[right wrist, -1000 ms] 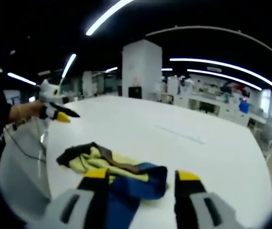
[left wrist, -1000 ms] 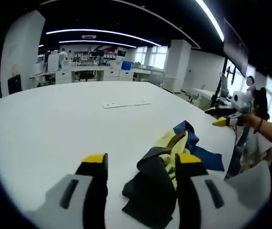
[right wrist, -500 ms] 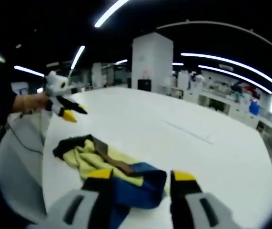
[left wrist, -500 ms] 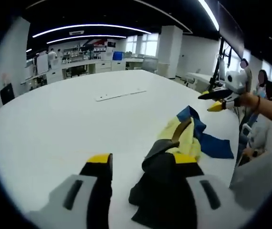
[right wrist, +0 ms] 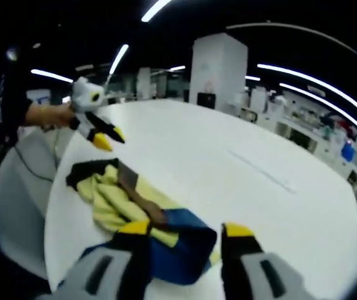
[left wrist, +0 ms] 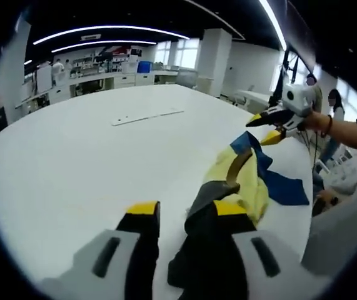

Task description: Fold the garment on the visible template until the final outline fits inside the template.

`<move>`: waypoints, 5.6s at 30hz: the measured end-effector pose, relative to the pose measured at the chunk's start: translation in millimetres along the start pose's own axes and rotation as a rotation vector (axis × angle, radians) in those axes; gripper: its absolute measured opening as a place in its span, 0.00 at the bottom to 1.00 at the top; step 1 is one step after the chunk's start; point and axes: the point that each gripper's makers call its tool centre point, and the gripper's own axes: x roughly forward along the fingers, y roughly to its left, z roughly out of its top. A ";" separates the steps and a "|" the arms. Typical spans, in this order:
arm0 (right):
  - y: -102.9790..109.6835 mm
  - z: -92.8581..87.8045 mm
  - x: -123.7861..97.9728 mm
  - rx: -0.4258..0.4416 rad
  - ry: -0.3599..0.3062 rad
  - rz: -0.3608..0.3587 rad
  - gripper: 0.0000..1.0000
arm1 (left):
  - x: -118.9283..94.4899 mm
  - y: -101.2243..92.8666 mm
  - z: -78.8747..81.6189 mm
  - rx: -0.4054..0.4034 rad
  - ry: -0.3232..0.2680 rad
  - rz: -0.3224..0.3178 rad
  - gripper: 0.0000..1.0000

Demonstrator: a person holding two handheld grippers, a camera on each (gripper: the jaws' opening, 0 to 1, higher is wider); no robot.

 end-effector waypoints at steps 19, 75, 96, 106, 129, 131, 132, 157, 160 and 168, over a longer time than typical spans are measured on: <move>-15.3 -18.8 17.1 -0.104 0.066 0.014 0.16 | 30.7 -4.6 -28.6 0.120 0.096 -0.033 0.08; -138.0 12.5 65.2 0.720 -0.181 -0.130 0.00 | 115.3 121.6 84.6 -0.267 -0.264 0.029 0.00; -162.5 -21.0 88.8 0.663 -0.021 -0.321 0.17 | 146.9 151.5 58.4 -0.121 -0.130 0.203 0.10; -137.8 1.2 69.8 0.596 -0.028 -0.232 0.62 | 118.8 142.0 70.0 -0.030 -0.108 0.219 0.34; -26.9 15.1 19.7 0.367 0.079 -0.058 0.99 | 20.5 67.2 58.8 0.081 -0.134 0.177 0.88; -16.2 15.7 13.8 0.363 0.076 -0.050 0.99 | 13.4 55.3 55.4 0.078 -0.130 0.171 0.89; -11.9 15.4 11.6 0.363 0.075 -0.046 0.99 | 12.4 53.6 53.4 0.080 -0.128 0.169 0.89; 93.5 -41.2 -38.6 0.387 0.089 0.053 0.81 | -34.9 -20.5 -26.9 0.069 -0.035 0.105 0.75; 100.1 -47.9 -38.7 0.384 0.101 0.053 0.80 | -40.4 -22.9 -40.5 0.072 -0.008 0.105 0.72; 121.3 -64.5 -43.7 0.295 0.136 0.072 0.68 | -49.5 -27.6 -67.1 0.055 0.032 0.117 0.66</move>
